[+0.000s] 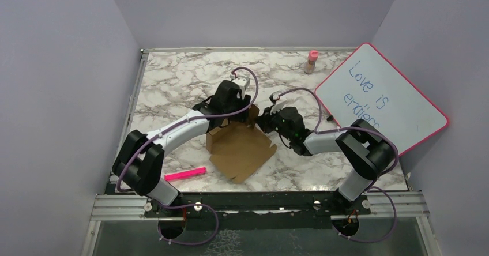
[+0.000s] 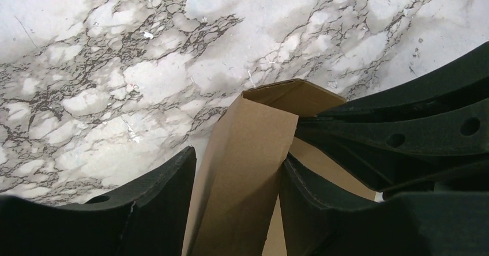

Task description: Fold the paper box

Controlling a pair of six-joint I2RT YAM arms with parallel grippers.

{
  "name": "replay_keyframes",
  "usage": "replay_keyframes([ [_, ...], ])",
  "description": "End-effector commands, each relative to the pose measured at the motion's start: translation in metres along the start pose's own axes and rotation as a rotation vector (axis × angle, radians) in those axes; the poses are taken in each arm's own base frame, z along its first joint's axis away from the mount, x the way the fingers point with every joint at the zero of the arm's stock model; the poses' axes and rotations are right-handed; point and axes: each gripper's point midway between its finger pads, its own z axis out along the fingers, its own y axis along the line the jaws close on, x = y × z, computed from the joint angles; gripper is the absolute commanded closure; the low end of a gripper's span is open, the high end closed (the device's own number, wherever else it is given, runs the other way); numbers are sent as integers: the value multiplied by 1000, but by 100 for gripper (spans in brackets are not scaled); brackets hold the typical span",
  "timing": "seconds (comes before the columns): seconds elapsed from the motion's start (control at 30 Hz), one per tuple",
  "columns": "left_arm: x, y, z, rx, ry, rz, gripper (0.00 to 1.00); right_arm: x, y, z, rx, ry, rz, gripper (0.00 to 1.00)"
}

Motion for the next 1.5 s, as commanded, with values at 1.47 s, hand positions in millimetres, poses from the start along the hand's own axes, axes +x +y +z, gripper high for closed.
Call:
replay_keyframes([
  [1.47,-31,-8,-46,105,-267,-269,21,23,15,-3,-106,-2,-170,89],
])
